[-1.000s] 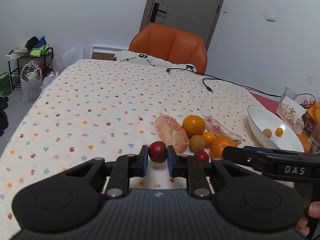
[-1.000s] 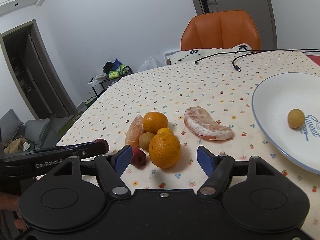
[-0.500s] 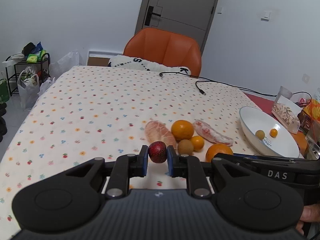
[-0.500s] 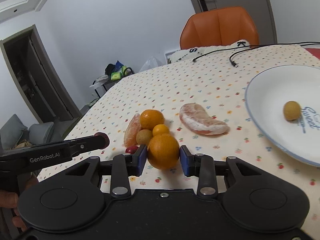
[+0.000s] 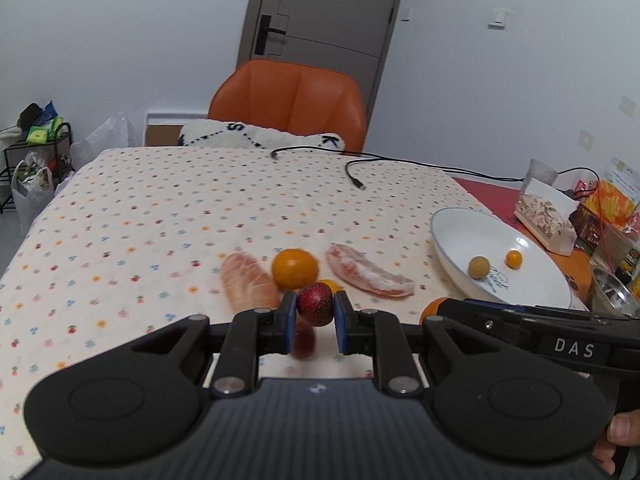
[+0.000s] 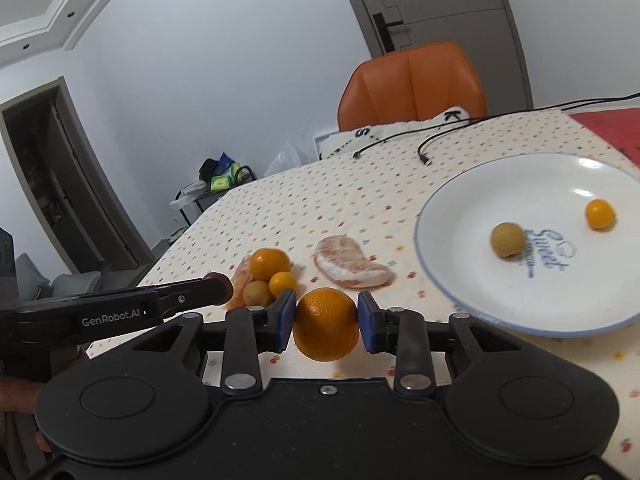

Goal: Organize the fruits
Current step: 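Carry orange and plum to the white plate and release both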

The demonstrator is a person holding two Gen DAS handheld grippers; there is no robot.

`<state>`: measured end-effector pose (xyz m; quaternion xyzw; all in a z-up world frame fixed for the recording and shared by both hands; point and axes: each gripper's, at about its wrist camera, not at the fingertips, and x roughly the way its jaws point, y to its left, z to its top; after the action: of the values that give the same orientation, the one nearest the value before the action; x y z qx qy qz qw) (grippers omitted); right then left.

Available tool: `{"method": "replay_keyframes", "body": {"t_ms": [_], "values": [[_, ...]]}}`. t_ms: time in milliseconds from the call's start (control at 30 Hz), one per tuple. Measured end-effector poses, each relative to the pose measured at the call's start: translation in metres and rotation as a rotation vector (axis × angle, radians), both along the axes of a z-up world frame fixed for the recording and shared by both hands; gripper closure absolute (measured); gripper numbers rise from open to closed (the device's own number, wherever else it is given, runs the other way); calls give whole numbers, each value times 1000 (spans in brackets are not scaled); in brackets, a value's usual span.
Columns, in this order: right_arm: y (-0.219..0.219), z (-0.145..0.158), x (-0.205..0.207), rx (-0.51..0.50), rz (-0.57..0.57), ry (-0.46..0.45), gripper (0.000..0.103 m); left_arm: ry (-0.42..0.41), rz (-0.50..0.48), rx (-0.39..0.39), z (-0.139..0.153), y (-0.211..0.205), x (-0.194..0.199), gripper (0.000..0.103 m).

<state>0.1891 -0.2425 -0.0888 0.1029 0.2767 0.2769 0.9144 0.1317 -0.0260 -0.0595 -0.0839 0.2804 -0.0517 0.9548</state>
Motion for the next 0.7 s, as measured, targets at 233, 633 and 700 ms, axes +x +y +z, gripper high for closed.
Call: {"method": "replay_keyframes", "body": {"t_ms": [233, 633, 700], "values": [[-25, 11, -1, 17, -53, -37, 72, -16, -44, 14, 7, -23, 5, 85], [-72, 15, -1, 32, -162, -60, 72, -36, -108, 33, 16, -58, 17, 85], [-79, 14, 0, 32, -183, -58, 72, -39, -119, 35, 17, -64, 19, 85]]}}
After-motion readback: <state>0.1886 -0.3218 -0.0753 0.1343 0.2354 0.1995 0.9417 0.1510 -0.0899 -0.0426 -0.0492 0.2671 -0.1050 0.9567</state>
